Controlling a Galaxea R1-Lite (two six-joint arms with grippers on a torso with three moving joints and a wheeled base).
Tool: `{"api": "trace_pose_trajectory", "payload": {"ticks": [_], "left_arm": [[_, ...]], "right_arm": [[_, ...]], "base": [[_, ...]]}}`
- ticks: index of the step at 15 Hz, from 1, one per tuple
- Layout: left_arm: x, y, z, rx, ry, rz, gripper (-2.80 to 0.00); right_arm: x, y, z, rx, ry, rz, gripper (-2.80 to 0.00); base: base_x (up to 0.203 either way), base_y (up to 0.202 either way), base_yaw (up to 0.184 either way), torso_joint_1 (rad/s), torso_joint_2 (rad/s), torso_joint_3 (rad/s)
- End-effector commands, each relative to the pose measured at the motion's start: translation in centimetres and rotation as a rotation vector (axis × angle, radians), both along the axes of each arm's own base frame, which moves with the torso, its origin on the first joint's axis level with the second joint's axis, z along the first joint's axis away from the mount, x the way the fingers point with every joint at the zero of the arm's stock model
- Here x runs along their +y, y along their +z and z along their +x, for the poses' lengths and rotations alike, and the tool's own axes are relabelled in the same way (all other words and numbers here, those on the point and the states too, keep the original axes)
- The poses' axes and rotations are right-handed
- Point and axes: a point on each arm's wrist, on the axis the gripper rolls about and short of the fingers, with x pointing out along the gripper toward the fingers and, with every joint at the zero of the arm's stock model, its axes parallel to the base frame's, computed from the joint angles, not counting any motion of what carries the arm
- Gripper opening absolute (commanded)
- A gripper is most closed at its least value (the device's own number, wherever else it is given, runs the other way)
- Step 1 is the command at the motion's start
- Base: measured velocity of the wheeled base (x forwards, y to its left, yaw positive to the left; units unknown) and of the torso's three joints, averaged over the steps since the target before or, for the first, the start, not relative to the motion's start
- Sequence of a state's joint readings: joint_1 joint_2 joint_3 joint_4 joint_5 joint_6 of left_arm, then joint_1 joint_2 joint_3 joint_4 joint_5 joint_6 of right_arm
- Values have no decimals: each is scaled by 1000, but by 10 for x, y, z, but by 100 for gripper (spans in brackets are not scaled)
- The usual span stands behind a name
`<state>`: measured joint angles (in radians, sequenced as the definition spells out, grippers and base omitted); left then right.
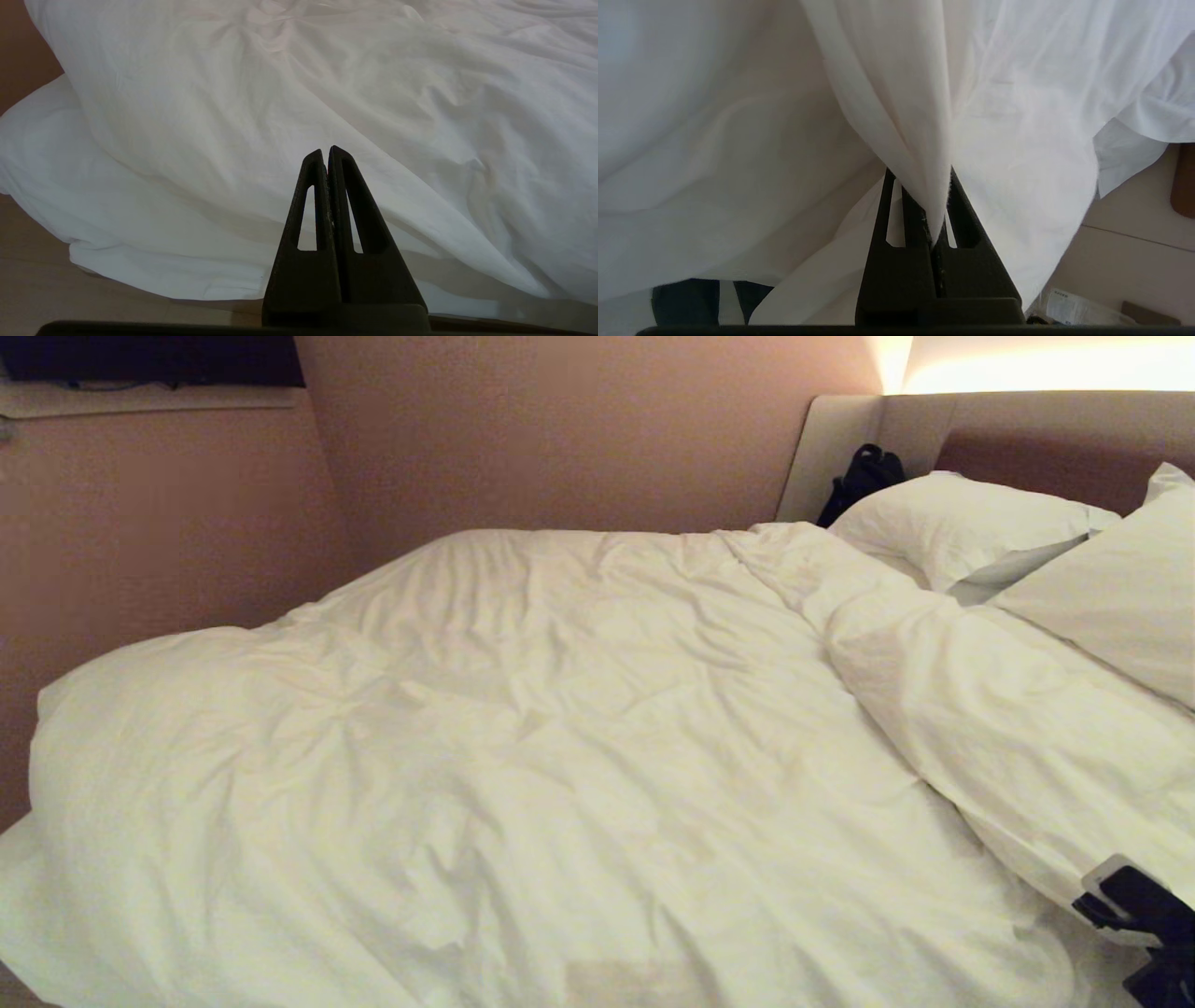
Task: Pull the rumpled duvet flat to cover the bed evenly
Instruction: Flatten the corners of the folded blanket
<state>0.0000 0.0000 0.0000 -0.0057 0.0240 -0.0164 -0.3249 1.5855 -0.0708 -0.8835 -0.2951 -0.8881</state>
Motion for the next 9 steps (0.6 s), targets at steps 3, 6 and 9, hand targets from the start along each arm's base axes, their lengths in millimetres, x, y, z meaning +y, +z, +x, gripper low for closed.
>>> {"api": "trace_pose_trajectory", "payload": {"ticks": [3, 6, 9], "left_arm": [[0, 0, 0, 0, 0, -2, -280], [0, 0, 0, 0, 0, 0, -280], [0, 0, 0, 0, 0, -1, -280]], "right_arm": [[8, 9, -3, -44, 42, -13, -280], [14, 11, -3, -66, 112, 21, -280], [21, 13, -4, -67, 150, 42, -280]], "base": [[0, 0, 0, 0, 0, 0], [0, 0, 0, 0, 0, 0], [0, 0, 0, 0, 0, 0]]}}
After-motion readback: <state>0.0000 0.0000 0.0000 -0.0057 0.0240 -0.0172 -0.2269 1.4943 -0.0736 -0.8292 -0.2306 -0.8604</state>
